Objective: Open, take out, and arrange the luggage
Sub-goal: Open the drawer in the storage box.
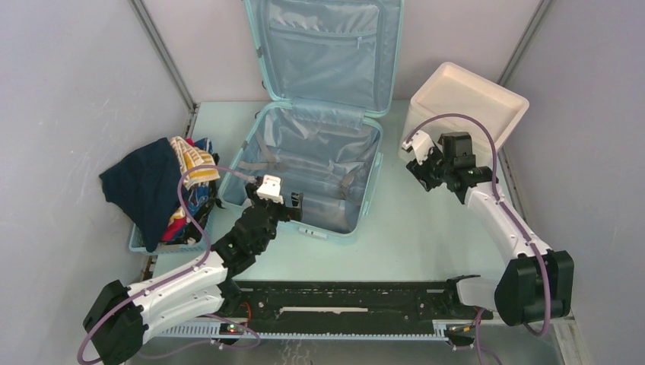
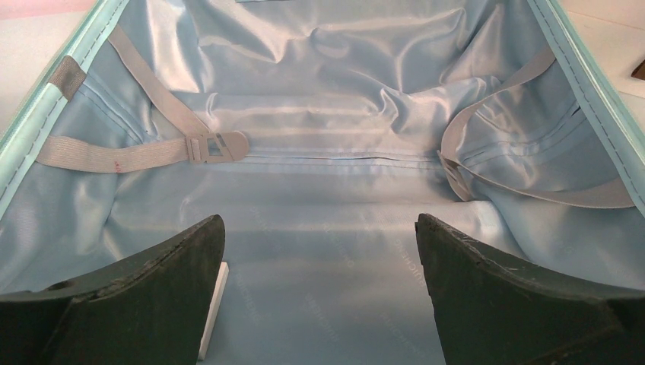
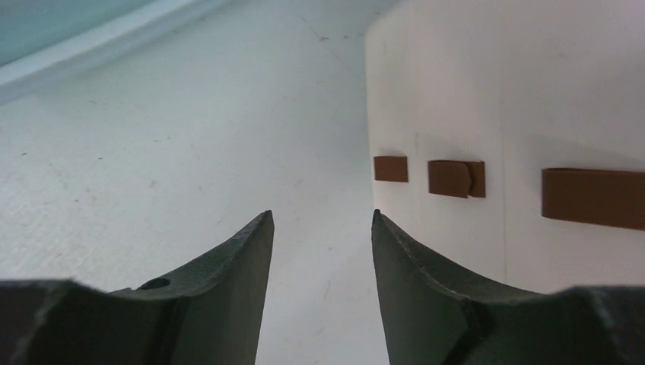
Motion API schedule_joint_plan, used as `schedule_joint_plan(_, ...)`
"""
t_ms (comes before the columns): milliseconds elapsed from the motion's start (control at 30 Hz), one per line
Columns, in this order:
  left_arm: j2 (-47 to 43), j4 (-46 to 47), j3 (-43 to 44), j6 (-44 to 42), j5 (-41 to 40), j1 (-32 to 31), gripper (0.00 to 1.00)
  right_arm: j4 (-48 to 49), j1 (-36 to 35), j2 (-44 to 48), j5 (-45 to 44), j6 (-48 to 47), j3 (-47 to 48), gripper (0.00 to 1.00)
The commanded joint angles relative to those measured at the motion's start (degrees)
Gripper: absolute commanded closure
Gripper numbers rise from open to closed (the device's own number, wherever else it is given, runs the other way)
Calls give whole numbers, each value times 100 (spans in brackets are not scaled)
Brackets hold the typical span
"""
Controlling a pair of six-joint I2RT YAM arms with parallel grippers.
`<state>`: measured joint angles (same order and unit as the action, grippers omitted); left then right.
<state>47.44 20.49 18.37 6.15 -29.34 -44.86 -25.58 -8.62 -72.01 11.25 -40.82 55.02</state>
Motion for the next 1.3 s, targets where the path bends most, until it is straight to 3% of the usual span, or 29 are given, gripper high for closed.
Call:
schedule_joint_plan(0, -39, 241, -64, 79, 16, 30, 0, -144, 1, 110, 748, 252, 157, 40)
schedule_joint_plan(300, -26, 227, -53, 79, 16, 26, 0, -213, -130, -153, 726, 11, 166, 39)
schedule_joint_plan(333, -17, 214, -46, 71, 32, 27, 0, -494, -82, -189, 1141, -1033, 166, 37)
schedule_joint_plan(467, 20, 201, -18, 53, 60, 30, 0, -1845, 300, -487, 2107, -3473, 514, 35)
schedule_joint_plan(567, 31, 205, -8, 68, 37, 30, 0, -2841, 447, -937, 1671, -5413, 961, 30)
schedule_joint_plan(700, 11, 209, -24, 70, 25, 30, 0, -3274, 491, -1510, 624, -7351, 1428, 26)
schedule_joint_plan(1000, -42, 243, -66, 70, 34, 30, 0, -2621, -17, -2609, -1060, -8148, 2029, 27)
schedule_joint_plan(1267, -102, 279, -112, 70, 35, 30, 0, -1750, -266, -3247, -2149, -8371, 2030, 35)
